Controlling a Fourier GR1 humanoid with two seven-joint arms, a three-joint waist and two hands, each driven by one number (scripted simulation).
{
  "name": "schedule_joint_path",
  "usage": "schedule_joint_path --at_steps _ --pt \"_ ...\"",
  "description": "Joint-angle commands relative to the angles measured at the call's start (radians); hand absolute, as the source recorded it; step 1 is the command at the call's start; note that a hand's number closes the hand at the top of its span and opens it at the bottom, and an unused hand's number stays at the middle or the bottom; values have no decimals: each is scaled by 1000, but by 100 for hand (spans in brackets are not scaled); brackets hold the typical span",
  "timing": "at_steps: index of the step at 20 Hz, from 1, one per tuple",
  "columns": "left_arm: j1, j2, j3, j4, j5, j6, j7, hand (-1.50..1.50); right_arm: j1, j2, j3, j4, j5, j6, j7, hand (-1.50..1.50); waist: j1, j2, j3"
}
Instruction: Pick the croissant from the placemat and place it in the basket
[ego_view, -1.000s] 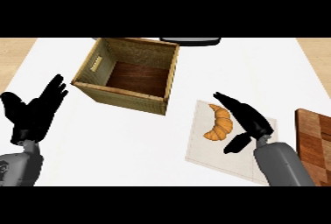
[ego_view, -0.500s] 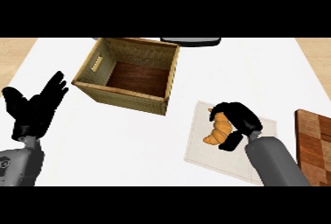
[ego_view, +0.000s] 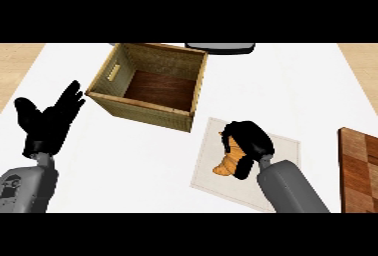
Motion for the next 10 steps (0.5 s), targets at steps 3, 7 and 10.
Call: schedule_joint_path --at_steps 3,7,10 --pt "-35 -19 -42 1 -1 -29 2 0 -46 90 215 -65 -56 -55 239 150 104 5 10" --pt "-51 -27 -55 6 -4 -33 4 0 -71 91 306 -118 -139 -111 392 150 144 10 12" --pt "-58 -43 -79 9 -5 -45 10 0 -58 92 369 -196 -249 -219 451 150 158 14 18"
